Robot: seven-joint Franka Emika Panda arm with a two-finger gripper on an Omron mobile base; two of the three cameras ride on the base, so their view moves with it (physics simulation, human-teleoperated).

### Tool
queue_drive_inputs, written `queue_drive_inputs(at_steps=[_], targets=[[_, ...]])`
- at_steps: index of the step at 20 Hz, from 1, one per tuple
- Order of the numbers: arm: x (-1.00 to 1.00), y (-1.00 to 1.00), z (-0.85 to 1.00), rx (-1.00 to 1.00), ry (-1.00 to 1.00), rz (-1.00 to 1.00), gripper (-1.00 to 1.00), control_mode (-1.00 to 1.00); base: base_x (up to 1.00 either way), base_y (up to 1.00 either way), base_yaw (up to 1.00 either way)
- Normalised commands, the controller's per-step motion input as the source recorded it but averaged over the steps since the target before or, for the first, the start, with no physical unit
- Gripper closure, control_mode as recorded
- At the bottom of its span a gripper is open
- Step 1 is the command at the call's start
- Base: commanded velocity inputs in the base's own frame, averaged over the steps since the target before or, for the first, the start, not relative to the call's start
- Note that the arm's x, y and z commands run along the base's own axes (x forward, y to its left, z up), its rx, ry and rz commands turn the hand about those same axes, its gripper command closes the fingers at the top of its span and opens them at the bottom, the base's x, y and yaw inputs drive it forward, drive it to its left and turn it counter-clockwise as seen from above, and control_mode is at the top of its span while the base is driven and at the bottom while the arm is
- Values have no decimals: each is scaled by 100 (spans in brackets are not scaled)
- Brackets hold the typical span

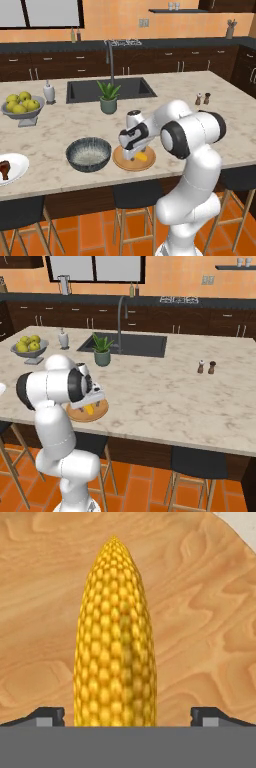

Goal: Pick the chicken drumstick and corn from their plates and place them in the bowl. Then put the bowl in the fridge.

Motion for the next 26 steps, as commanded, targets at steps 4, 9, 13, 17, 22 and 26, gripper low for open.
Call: queue_drive_inputs(at_steps=[4, 9, 13, 17, 22, 26], targets=[[-6, 7, -11, -4, 0, 2, 100, -100, 0, 0, 0], [-30, 2, -7, -2, 3, 0, 100, -100, 0, 0, 0], [-33, 1, 32, 1, 2, 4, 100, -100, 0, 0, 0], [-81, 14, 99, 6, 0, 10, 100, -100, 0, 0, 0], [-73, 38, 99, 10, 0, 12, 100, -100, 0, 0, 0], [-6, 77, 78, 19, 7, 12, 100, -100, 0, 0, 0]])
